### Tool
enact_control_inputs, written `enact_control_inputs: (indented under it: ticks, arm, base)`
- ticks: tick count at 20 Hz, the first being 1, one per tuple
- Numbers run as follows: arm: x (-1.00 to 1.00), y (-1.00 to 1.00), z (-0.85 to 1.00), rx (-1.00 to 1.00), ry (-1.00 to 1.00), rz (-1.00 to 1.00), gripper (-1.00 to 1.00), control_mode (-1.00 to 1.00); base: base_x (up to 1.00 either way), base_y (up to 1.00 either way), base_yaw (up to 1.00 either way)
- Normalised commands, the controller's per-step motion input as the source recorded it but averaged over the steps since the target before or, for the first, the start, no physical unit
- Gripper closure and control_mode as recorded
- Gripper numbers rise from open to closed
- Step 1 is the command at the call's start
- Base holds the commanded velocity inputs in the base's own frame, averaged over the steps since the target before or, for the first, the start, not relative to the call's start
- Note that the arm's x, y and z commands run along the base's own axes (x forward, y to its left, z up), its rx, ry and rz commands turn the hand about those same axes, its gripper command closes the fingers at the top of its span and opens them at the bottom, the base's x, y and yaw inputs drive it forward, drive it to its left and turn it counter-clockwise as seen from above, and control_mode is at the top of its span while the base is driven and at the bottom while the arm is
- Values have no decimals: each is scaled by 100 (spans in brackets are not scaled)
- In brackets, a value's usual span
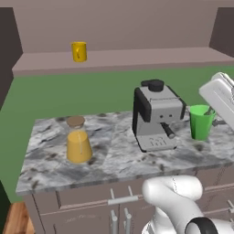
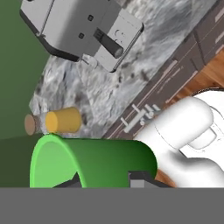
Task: There is a tray on the dining counter. Grab the cup, mug, and pitcher and place them on the tray. The pitcher may be placed next to the tray if it cannot fit the tray.
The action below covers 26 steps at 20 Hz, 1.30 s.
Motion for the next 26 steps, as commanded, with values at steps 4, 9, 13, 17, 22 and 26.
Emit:
enact_control_inputs:
  ticks: [4, 9, 13, 17, 22, 26]
  arm:
    - [0, 0, 0, 0, 0, 0, 100, 100]
    - [0, 0, 0, 0, 0, 0, 100, 100]
    - [0, 0, 0, 0, 0, 0, 100, 100]
    - [0, 0, 0, 0, 0, 0, 100, 100]
    - [0, 0, 0, 0, 0, 0, 100, 100]
    - [0, 0, 0, 0, 0, 0, 100, 100]
  base:
    - [-37, 0, 55]
    - [-46, 5, 72]
    - [-60, 28, 76]
    - [-46, 26, 88]
    - [-42, 21, 89]
    - [-14, 3, 95]
